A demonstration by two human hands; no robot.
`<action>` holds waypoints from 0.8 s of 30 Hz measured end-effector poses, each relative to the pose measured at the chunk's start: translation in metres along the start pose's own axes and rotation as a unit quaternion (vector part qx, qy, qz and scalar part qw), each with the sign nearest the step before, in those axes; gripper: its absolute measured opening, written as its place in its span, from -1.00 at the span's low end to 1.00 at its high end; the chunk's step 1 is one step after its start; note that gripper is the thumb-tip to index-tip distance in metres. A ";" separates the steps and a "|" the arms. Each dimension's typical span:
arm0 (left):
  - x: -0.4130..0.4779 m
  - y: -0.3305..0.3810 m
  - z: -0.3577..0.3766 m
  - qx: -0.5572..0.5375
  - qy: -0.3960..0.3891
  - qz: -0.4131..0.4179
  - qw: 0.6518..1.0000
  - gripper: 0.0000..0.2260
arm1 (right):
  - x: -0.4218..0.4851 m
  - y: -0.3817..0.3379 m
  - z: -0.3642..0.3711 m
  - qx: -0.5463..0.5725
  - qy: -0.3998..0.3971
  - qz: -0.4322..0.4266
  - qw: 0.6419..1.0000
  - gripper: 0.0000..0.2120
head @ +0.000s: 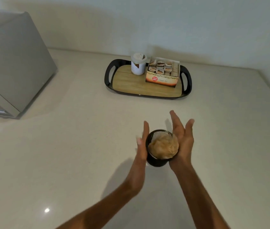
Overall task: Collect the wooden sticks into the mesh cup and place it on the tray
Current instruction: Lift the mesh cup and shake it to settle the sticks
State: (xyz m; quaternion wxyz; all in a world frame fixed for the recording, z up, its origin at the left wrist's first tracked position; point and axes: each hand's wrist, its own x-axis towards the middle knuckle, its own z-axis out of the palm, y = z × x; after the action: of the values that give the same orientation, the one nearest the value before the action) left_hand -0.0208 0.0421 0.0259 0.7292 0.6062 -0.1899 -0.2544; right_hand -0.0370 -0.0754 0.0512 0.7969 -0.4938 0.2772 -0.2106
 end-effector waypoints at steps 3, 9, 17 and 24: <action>0.020 0.007 -0.014 -0.044 0.037 -0.033 0.998 -0.30 | -0.006 0.028 -0.008 -0.042 -0.051 -0.007 0.998 -0.33; 0.023 -0.018 -0.014 -0.123 0.056 -0.072 0.988 -0.39 | -0.015 0.049 -0.002 -0.020 -0.032 0.023 0.999 -0.36; 0.028 -0.030 -0.023 -0.109 0.056 -0.111 0.986 -0.37 | -0.012 0.060 -0.005 -0.027 -0.036 0.059 0.997 -0.43; 0.034 -0.018 -0.040 -0.084 0.091 -0.106 0.987 -0.30 | -0.036 0.076 -0.003 -0.065 -0.090 0.033 0.993 -0.35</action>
State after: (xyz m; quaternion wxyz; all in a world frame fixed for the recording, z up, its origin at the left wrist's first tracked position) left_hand 0.0271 0.0508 -0.0010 0.7607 0.5803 -0.0356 -0.2886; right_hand -0.0617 -0.0236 -0.0102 0.7914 -0.5518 0.2339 -0.1202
